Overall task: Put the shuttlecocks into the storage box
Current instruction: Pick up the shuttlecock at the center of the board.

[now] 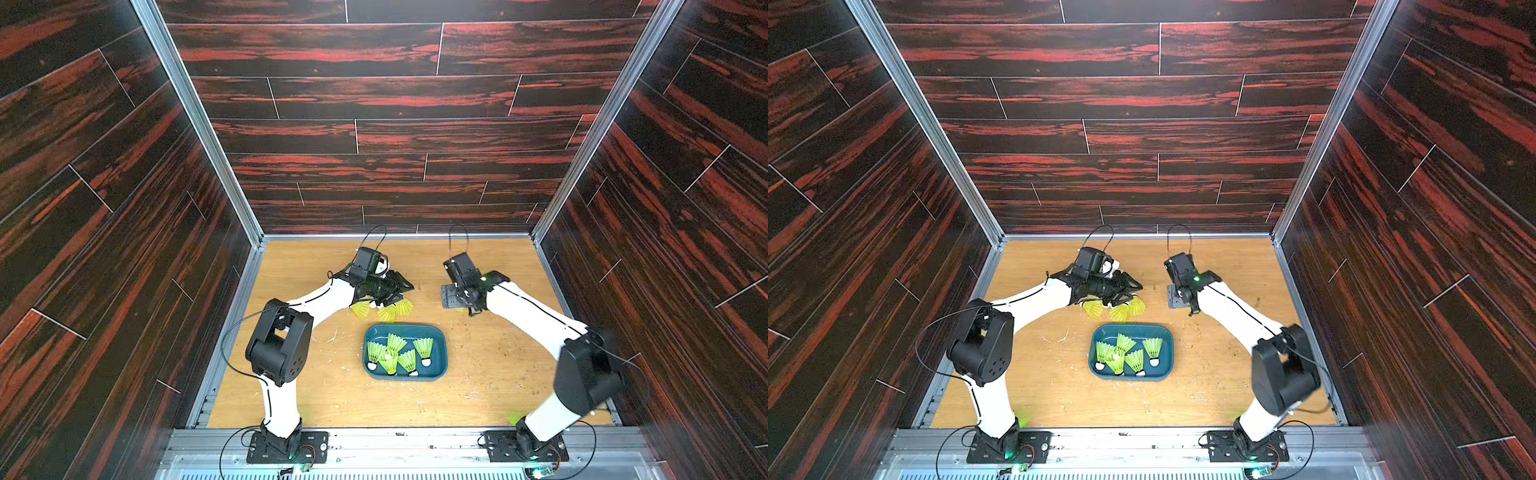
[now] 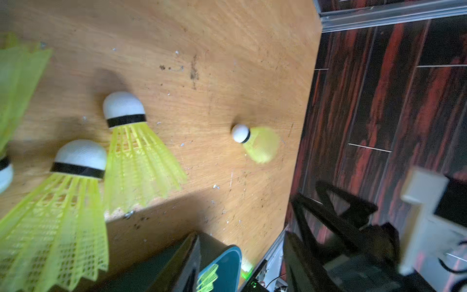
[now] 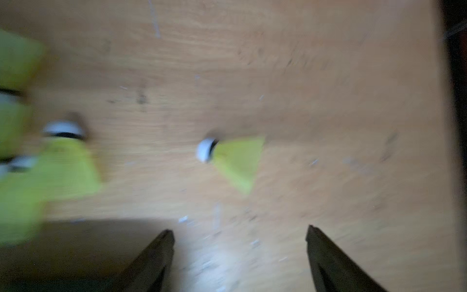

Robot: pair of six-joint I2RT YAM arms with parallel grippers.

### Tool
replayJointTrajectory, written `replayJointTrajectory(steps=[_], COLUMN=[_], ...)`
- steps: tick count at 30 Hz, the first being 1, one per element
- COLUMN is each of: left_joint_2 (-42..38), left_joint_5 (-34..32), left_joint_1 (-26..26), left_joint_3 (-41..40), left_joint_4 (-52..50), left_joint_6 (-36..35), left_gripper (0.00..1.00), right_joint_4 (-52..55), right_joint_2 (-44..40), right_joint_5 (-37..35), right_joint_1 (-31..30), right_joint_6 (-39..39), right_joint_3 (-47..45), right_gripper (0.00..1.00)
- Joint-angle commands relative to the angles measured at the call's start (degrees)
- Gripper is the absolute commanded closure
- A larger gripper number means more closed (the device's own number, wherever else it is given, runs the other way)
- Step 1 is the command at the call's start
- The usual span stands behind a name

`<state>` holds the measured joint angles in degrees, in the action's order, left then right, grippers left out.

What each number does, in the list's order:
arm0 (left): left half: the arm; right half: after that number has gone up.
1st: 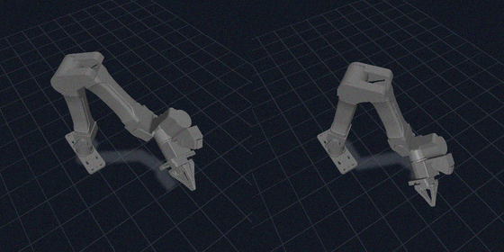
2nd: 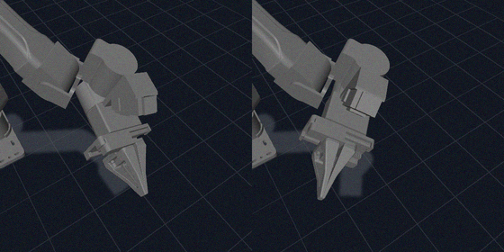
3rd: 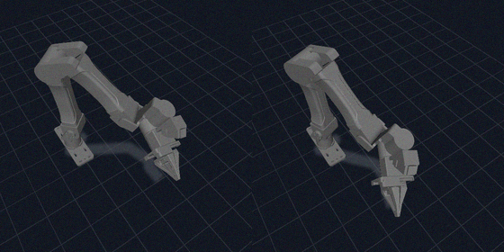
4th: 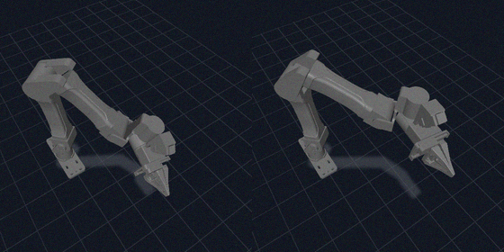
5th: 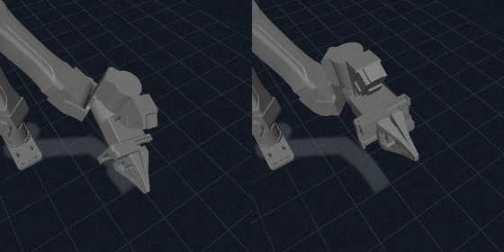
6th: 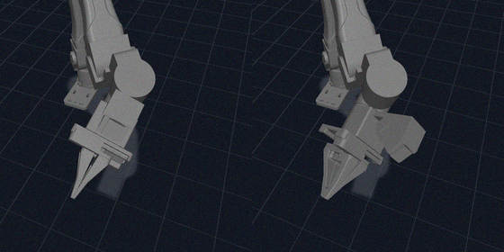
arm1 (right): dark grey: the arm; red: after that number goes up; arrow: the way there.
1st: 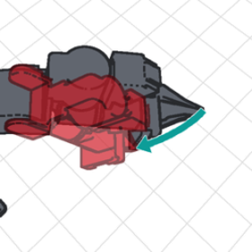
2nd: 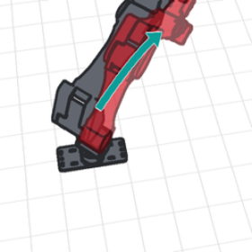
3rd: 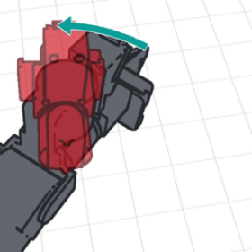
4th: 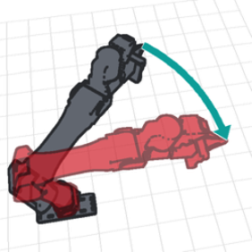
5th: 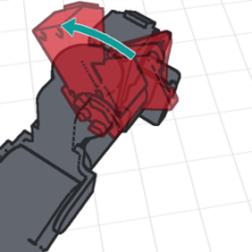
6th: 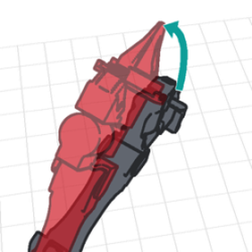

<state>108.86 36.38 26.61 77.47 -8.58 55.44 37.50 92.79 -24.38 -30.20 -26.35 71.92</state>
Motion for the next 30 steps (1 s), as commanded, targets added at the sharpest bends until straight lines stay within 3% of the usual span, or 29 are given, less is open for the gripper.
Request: replayJointTrajectory(steps=[1,6,9,14,17,20,30], left_joint_2=[-2.83,-2.39,-2.71,-3.02,-2.15,-0.30,8.84], left_joint_5=[-1.48,-2.54,-2.66,-2.48,2.24,6.33,9.15], left_joint_1=[0.19,0.15,0.20,-0.13,-1.81,-3.79,-5.16], left_joint_3=[2.42,5.66,5.52,5.00,4.50,4.53,14.49], left_joint_4=[-6.51,-12.05,-12.08,-11.42,-8.94,-1.69,-1.12], left_joint_6=[-5.91,-10.89,-10.97,-11.19,-10.69,-6.13,-3.96], left_gripper=[0.43,0.43,0.43,0.43,0.43,0.43,0.42], right_joint_4=[-2.37,-10.53,-11.42,-5.30,-0.29,-0.67,1.85], right_joint_2=[-0.90,1.99,7.25,18.04,23.21,25.95,32.38], right_joint_5=[11.66,18.26,19.95,15.46,12.16,10.76,8.41], right_joint_1=[-0.21,1.04,3.21,4.54,4.57,5.19,6.27], right_joint_6=[-17.33,-34.10,-38.31,-37.65,-37.98,-37.59,-34.85], right_joint_3=[-3.73,-4.90,-1.35,9.45,15.11,16.50,21.84], right_gripper=[0.18,0.16,0.17,0.22,0.25,0.27,0.40])
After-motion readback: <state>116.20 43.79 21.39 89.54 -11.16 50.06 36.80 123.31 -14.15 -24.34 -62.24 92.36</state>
